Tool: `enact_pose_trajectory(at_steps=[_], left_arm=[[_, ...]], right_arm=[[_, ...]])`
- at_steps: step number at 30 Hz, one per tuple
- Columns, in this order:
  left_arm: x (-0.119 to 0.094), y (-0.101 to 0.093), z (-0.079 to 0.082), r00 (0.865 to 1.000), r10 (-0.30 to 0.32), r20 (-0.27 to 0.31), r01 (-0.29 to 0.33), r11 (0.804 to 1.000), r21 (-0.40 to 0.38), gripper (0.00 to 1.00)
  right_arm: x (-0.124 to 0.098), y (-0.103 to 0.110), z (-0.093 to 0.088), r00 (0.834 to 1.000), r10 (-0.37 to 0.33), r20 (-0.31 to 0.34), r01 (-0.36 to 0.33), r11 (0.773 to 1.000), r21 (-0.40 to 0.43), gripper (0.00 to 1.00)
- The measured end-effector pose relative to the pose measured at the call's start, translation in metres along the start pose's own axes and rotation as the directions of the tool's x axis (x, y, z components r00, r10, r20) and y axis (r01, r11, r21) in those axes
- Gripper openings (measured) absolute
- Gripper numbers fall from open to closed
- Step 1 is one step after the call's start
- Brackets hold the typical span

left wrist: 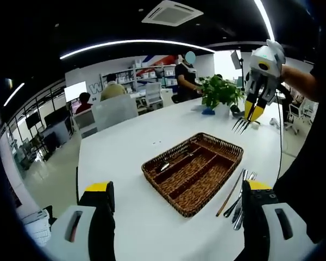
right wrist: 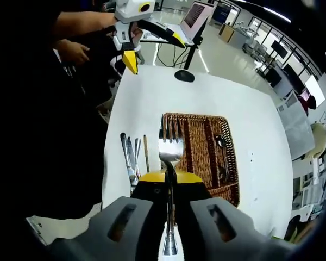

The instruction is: Arrange the knives, forks, and spoons in their matching storage slots by inserting each utensil handle-first until every utensil is classified and aligned in the correct compartment

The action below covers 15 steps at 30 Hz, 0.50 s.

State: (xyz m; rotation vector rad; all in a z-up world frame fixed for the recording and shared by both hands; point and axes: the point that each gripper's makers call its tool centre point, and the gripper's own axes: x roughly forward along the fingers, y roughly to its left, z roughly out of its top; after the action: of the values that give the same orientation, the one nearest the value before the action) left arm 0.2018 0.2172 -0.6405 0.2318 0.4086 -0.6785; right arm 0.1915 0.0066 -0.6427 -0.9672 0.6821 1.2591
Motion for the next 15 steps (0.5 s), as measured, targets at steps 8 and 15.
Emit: enact_pose_trajectory(at_steps=[8, 15], left_arm=[[0.004, 0.005, -0.002, 1.0, 0.017, -0.008, -0.017, 1.0, -0.011, 0.99], [0.005, 0.006, -0.005, 1.0, 0.013, -0.014, -0.013, 1.0, -0.015, 0.99]], right_arm=[[0.005, -0.012, 0.001, 1.0, 0.003, -0.01, -0.004, 0.999, -0.036, 0.0], [0.011, -0.024, 0.002, 0.999, 0.006, -0.035, -0.007, 0.999, -0.037, 0.0]])
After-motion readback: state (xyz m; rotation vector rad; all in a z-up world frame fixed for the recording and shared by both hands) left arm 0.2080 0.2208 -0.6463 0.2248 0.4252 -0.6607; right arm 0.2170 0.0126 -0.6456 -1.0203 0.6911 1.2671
